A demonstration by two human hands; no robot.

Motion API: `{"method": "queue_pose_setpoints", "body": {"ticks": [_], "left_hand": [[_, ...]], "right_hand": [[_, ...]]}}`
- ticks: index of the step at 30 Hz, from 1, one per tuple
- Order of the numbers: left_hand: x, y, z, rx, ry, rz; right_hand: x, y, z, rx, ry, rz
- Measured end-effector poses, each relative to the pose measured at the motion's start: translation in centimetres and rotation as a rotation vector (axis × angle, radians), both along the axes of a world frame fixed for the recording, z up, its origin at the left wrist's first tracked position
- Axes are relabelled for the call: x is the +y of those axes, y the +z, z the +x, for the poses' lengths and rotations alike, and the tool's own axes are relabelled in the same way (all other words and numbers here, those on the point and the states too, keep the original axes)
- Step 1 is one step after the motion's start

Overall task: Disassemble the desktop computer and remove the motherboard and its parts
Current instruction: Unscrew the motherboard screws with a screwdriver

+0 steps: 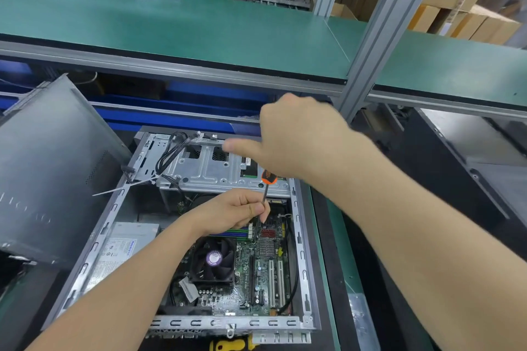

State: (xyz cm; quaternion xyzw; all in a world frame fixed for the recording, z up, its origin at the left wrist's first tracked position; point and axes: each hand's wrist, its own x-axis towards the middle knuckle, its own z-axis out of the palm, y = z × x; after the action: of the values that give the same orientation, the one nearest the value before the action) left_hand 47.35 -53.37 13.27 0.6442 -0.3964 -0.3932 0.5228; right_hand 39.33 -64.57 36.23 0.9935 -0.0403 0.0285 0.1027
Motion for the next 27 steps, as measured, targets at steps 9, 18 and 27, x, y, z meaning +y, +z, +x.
{"method": "queue_pose_setpoints", "body": {"ticks": [9,18,27], "left_hand": [[-0.1,-0.1,0.0,0.11,-0.015,-0.074],[-0.1,-0.2,0.2,0.158,-0.066,-0.123],[-0.1,0.0,0.2,0.079,-0.044,-0.054]], "right_hand": [[-1.1,-0.1,0.4,0.207,0.237,0.084],[-1.0,0.8,1.7,0.483,0.187,0.131],[-1.5,1.0,0.4,0.367,0.371,0.054]]}}
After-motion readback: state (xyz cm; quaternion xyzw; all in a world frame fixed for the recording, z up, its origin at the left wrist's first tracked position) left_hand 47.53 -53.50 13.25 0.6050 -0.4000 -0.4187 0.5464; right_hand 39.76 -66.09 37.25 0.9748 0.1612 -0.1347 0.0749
